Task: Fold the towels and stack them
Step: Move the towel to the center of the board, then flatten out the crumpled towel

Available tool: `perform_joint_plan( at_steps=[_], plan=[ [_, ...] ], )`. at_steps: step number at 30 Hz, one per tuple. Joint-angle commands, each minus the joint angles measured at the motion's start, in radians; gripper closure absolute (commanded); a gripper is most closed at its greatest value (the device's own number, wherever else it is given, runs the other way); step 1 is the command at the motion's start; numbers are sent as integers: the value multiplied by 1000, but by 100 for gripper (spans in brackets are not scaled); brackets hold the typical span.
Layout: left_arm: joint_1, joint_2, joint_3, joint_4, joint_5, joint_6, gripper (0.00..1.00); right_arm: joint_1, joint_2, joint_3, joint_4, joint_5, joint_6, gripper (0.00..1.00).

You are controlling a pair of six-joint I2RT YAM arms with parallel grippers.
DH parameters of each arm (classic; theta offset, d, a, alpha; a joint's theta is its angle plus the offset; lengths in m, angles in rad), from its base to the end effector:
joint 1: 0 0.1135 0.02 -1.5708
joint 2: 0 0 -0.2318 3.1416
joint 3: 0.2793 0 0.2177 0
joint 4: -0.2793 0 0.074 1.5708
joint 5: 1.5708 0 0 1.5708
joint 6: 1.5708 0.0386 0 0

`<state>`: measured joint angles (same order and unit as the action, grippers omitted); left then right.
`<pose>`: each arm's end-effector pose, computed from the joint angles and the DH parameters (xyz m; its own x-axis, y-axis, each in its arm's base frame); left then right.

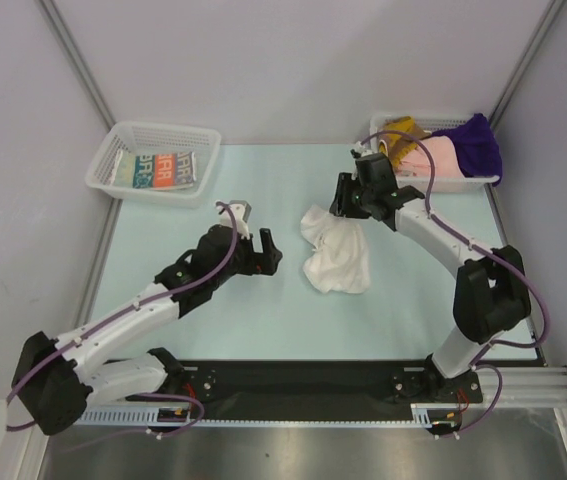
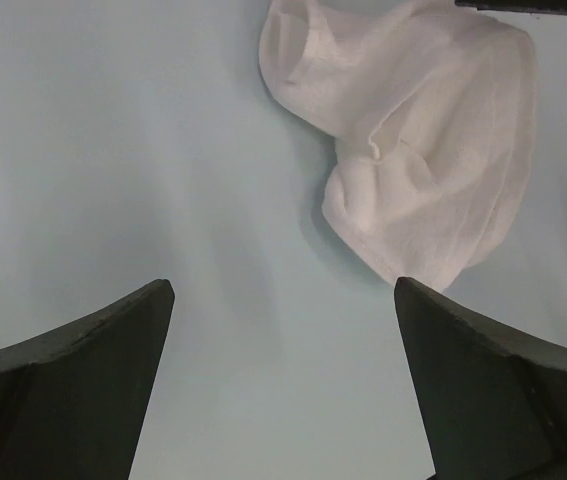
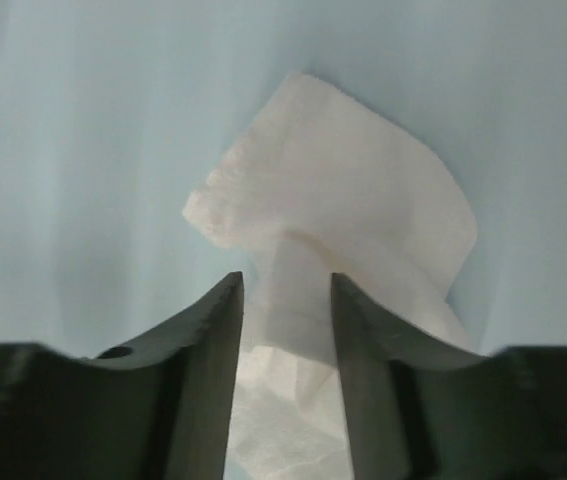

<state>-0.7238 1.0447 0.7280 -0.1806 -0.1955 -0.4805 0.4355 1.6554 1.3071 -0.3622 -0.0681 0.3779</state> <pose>0.1694 -0.1397 0.2524 -0.5581 -0.1118 -0.8222 0.2974 0.8981 -0.3241 0.3090 0.1467 0.2561 -0.7222 0.0700 -0.6882 -0.2165 0.9220 0.3209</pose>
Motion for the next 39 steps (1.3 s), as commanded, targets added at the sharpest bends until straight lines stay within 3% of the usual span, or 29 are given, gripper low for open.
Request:
perform_joint_plan(
  at_steps=[1,2,7,11,14,18,23,26,32,38,39],
  plan=[
    [-2,60,-7,133,96,-7,2,44,-84,35,53,48,7,51],
    [-2,75,-9,151,109,-7,2,57,-100,34,36,91,6,46],
    [-37,149,-13,217,186,-7,4,92,-302,-119,6,273,61,45],
    [-124,221,11,224,147,0,7,121,-498,-333,3,312,110,50],
    [-170,287,4,253,131,-42,14,135,-598,-451,29,248,130,64],
    [-245,379,11,291,79,-58,23,187,-612,-465,-15,287,130,66],
    [-342,524,134,213,-65,5,22,189,-599,-465,-17,292,125,67],
    [-400,567,206,127,-229,28,17,189,-591,-485,-21,300,130,68],
    [-428,636,290,70,-340,49,18,190,-611,-520,-14,312,136,68],
    [-428,702,347,23,-390,75,30,180,-651,-519,-27,318,133,68],
    [-430,703,346,26,-390,79,36,180,-658,-519,-27,317,131,68]
  ],
)
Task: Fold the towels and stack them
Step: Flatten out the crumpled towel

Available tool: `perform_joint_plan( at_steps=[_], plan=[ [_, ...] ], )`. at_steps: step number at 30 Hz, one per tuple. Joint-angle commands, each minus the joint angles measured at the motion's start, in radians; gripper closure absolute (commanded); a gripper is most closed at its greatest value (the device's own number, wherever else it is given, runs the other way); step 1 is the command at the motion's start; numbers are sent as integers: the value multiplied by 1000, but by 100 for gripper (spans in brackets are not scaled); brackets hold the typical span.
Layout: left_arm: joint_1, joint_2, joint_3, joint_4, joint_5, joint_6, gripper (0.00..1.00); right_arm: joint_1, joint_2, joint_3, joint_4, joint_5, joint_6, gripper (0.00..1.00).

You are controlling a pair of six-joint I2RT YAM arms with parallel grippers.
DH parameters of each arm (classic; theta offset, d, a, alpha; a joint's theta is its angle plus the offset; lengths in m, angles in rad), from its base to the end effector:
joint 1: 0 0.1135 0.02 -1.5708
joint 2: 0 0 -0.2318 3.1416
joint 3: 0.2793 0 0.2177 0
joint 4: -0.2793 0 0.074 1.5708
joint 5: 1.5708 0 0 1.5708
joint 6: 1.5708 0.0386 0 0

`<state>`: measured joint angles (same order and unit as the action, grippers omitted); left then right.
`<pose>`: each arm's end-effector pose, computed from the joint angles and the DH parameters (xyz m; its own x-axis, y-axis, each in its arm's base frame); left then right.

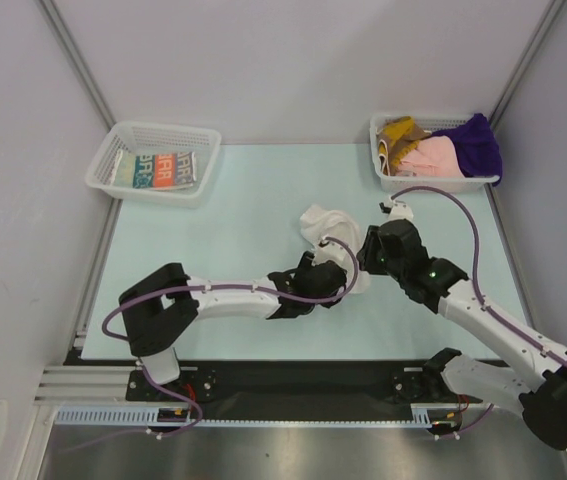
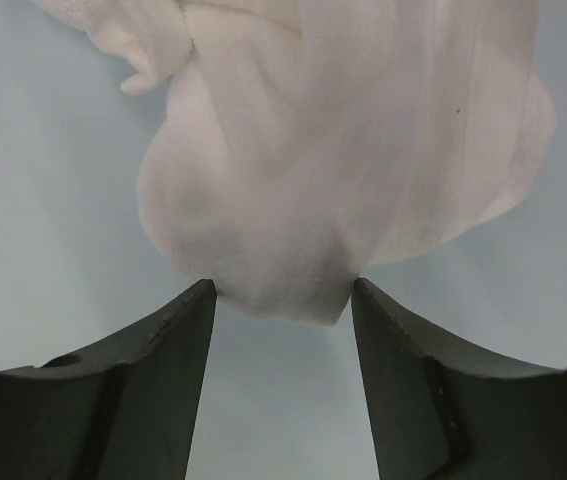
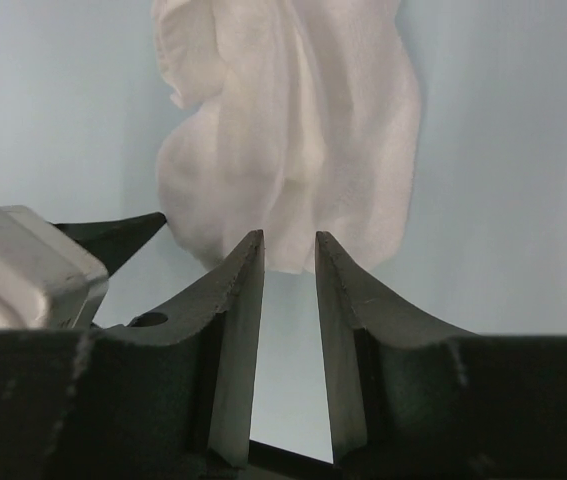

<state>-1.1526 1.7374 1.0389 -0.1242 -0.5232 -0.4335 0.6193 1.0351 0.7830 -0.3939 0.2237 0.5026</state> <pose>0.1518 -0.2941 0.1747 -0.5447 0.3296 -0.7712 0.4681 0.8825 0.0466 0.1747 0.1140 0.2515 -0.6327 0.1258 -0.7641 -0.1335 0.9542 0.2676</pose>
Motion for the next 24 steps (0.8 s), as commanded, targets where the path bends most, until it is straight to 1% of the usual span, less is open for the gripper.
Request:
perform_joint_plan(
  at_steps=[1,2,3,5,6,8,10,11,12,15,16,17,20,21,22,24],
  plan=[
    [1,13,35,-28,-63,36,38,-7,-40,10,3,23,8,68],
    [-1,19,38,-28,-63,38,40,-6,-40,12,3,23,4,67],
    [1,19,36,-29,-63,38,51,-7,-35,13,3,20,2,67],
    [1,19,30,-28,-69,32,60,-7,-27,24,4,17,1,67],
    [1,16,27,-28,-86,27,69,-6,-23,28,6,16,-4,67],
    [1,-4,4,-25,-95,6,79,-3,5,36,15,2,-7,67],
    [1,-48,-23,-8,-107,-22,87,0,31,45,35,-12,-13,67],
    [2,-71,-61,0,-107,-34,89,6,67,67,44,-17,-15,67],
    [4,-114,-83,9,-107,-48,94,10,89,79,52,-29,-24,67],
    [14,-189,-184,53,-63,-114,100,30,204,171,78,-41,-44,67],
    [17,-240,-244,92,-23,-141,99,39,241,200,73,-43,-47,67],
    [22,-262,-272,109,0,-154,100,62,296,226,72,-40,-49,66],
    [42,-330,-370,181,60,-185,100,100,373,318,98,-32,-65,61],
    [45,-338,-388,192,64,-189,100,106,441,373,87,-24,-70,60],
    [48,-346,-402,204,75,-200,100,111,477,416,63,-11,-75,60],
    [54,-354,-441,228,98,-206,100,120,586,516,-12,29,-96,58]
  ],
)
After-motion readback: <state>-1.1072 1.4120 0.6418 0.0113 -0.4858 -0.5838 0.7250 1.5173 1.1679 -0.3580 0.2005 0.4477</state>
